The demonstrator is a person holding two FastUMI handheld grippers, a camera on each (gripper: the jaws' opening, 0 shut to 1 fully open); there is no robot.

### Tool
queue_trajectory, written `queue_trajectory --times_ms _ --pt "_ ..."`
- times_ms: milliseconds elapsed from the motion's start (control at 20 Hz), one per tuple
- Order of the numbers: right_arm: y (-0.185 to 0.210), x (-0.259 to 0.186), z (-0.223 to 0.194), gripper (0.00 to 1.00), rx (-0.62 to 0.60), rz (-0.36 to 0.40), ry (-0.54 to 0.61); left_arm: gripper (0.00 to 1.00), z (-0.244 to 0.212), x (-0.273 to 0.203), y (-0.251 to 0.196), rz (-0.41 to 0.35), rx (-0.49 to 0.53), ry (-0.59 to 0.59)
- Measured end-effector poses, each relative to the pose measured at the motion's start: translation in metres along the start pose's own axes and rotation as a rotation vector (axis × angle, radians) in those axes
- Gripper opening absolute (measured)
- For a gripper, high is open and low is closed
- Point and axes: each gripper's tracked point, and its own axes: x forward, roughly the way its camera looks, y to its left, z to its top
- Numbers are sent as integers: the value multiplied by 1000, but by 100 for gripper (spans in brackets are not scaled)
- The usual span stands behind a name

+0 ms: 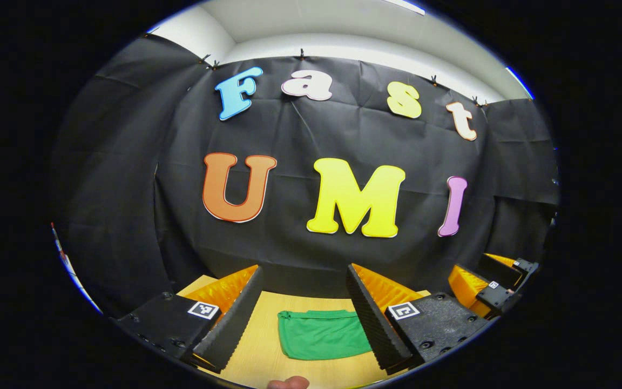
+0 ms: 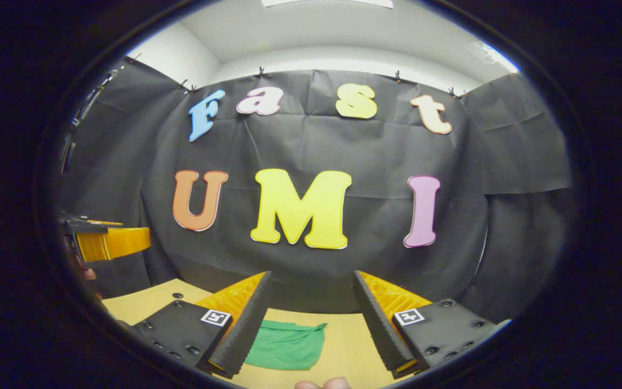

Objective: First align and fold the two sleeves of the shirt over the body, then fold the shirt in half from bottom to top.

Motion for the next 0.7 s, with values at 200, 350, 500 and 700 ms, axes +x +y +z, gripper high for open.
queue_trajectory --times_ms 200,350,500,700 --pt "11 -50 -8 94 36 -3 25 98 -10 -47 -7 -11 67 -21" --pt "16 -67 -20 92 23 -12 52 98 -26 -63 -11 -11 69 3" --pt "19 -77 -19 92 31 -17 55 98 -29 -75 -9 6 63 1" --pt "19 -81 -16 94 27 -21 44 98 -26 -77 -11 9 66 -8"
